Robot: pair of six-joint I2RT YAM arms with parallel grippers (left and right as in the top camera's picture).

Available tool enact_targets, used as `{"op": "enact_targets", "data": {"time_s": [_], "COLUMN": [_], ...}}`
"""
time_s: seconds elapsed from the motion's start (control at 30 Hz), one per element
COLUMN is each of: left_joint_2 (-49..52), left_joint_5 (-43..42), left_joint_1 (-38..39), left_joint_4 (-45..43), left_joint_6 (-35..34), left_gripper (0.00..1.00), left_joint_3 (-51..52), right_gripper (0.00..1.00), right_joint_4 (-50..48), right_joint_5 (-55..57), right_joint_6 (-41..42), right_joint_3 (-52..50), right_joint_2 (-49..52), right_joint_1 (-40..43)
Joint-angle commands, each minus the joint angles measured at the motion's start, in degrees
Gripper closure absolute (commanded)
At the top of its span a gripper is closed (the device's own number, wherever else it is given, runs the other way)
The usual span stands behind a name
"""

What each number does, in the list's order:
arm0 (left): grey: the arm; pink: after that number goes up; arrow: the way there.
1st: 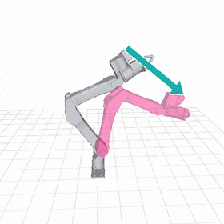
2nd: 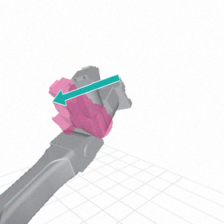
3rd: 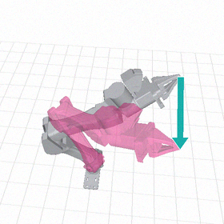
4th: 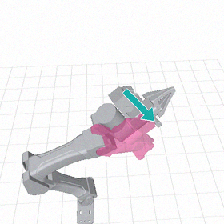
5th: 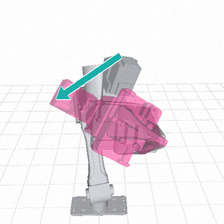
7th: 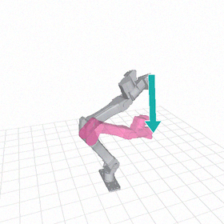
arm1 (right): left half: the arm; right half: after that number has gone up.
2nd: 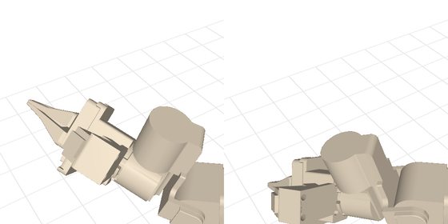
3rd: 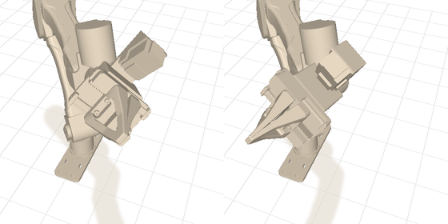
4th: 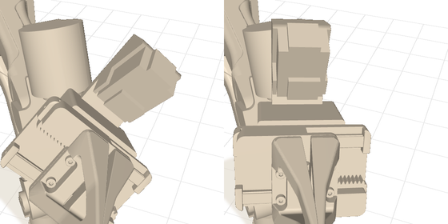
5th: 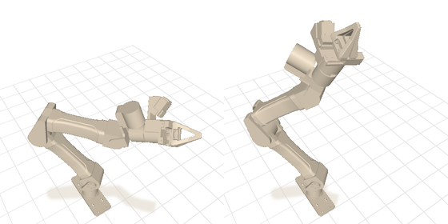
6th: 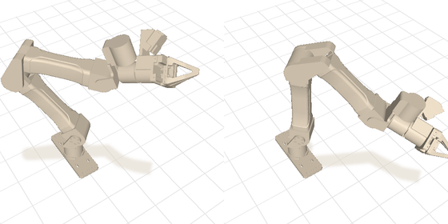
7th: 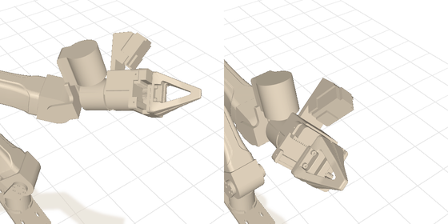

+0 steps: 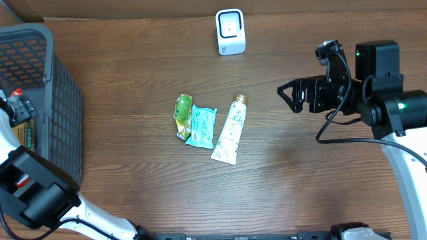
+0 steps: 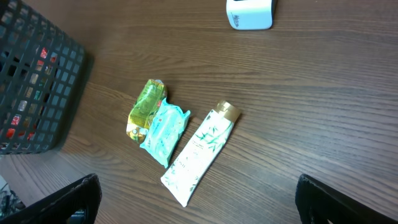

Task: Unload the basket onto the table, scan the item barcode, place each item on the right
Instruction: 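Reach into the basket and grasp the spaghetti pack with the left gripper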

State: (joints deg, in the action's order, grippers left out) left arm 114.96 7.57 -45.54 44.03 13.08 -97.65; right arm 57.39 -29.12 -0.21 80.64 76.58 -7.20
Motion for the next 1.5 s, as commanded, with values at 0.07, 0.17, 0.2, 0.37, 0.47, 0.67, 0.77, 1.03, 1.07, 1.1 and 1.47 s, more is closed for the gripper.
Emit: {"op": "enact_targets", "data": {"time_s": [0.07,0.17,0.2,0.37,0.47,0.67,0.77,1.03,1.07,1.1,1.47], "left_joint_2": [0.46,0.66,0.66,0.66,0.72,0.98,0.98,0.72,0.61,0.44,-7.67], "left_joint_5": [1.84,1.79,1.62,-0.7,-3.43,-6.16,-6.14,-6.19,-6.19,-6.19,-9.33], "left_joint_1": [-2.71,-4.39,-4.87,-6.25,-6.23,-6.14,-6.08,-6.01,-5.88,-5.77,-4.68], "left_joint_4": [-1.57,-3.52,-4.07,-6.21,-7.1,-9.7,-9.46,-7.85,-7.85,-7.85,1.66], "left_joint_6": [5.14,4.9,4.81,4.04,4.04,4.04,4.0,4.0,3.78,3.37,-4.79], "left_gripper": [0.12,0.12,0.12,0.15,0.2,0.41,0.61,0.95,0.96,0.96,0.96], "left_joint_3": [5.88,9.22,10.12,13.27,15.15,18.91,19.21,19.1,18.99,18.86,6.78], "right_gripper": [0.0,0.0,0.0,0.0,0.0,0.0,0.0,0.0,0.0,0.0,0.0], "right_joint_4": [-0.04,-0.02,-0.02,-0.02,0.0,0.66,2.38,0.13,-0.09,-0.24,-0.63], "right_joint_5": [0.13,0.13,0.11,0.09,0.09,-0.15,-0.11,-0.15,-0.15,-0.15,-0.11], "right_joint_6": [-0.22,-0.22,-0.22,-0.17,-0.17,0.02,0.0,1.33,1.33,1.33,1.31], "right_joint_3": [1.07,1.07,1.07,1.07,1.07,1.07,1.07,1.07,1.07,1.07,1.07], "right_joint_2": [0.11,0.17,0.17,0.66,1.25,2.91,4.07,4.68,4.68,4.68,4.68], "right_joint_1": [0.15,0.15,0.15,0.15,0.13,0.13,0.13,0.13,0.13,0.13,0.15]}}
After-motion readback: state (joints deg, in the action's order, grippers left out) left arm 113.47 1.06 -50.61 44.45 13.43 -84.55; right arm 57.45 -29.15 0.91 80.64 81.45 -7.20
